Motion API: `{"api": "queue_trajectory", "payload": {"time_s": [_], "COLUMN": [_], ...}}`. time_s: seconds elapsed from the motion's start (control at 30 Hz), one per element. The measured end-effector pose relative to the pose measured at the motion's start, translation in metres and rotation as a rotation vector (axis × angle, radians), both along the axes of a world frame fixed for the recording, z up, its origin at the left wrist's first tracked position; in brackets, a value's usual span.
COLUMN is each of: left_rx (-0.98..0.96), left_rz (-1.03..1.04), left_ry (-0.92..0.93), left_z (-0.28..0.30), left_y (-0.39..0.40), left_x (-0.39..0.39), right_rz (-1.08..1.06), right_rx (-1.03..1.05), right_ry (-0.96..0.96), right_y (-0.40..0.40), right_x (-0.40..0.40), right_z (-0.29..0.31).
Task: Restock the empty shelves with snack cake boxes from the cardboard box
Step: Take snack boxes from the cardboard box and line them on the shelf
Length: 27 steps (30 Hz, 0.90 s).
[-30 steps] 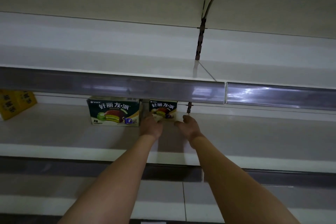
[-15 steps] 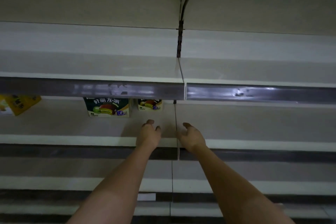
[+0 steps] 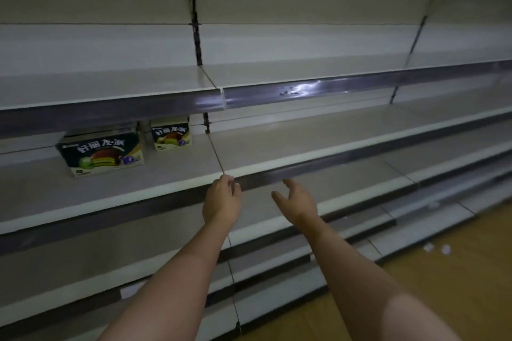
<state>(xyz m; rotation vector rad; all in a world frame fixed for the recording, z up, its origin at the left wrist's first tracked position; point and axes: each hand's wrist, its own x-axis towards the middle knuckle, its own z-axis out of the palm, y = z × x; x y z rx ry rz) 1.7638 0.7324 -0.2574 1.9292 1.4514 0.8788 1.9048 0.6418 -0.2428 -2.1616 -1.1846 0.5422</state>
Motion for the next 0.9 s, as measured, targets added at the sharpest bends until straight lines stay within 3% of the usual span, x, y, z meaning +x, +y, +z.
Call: {"api": "queue_trajectory", "payload": {"time_s": [0.3, 0.57, 0.9], "left_rx": [-0.189, -0.230, -0.188], "left_rz": [-0.336, -0.652, -0.951], "left_ry": [0.205, 0.253, 0.273], "left_z": [-0.048, -0.050, -0.047], "left_y": [-0.093, -0.214, -0.403], "left_x": [0.030, 0.121, 0.219], "right_rz": [-0.269, -0.611, -1.002], "right_rx": [-0.116, -0.108, -0.131], "right_ry": [0.100, 0.156, 0.016], "right_y": [-0.140, -0.292, -0.503], "right_x": [0.012, 0.060, 0.117], "right_z": [-0.041, -0.060, -0.054]}}
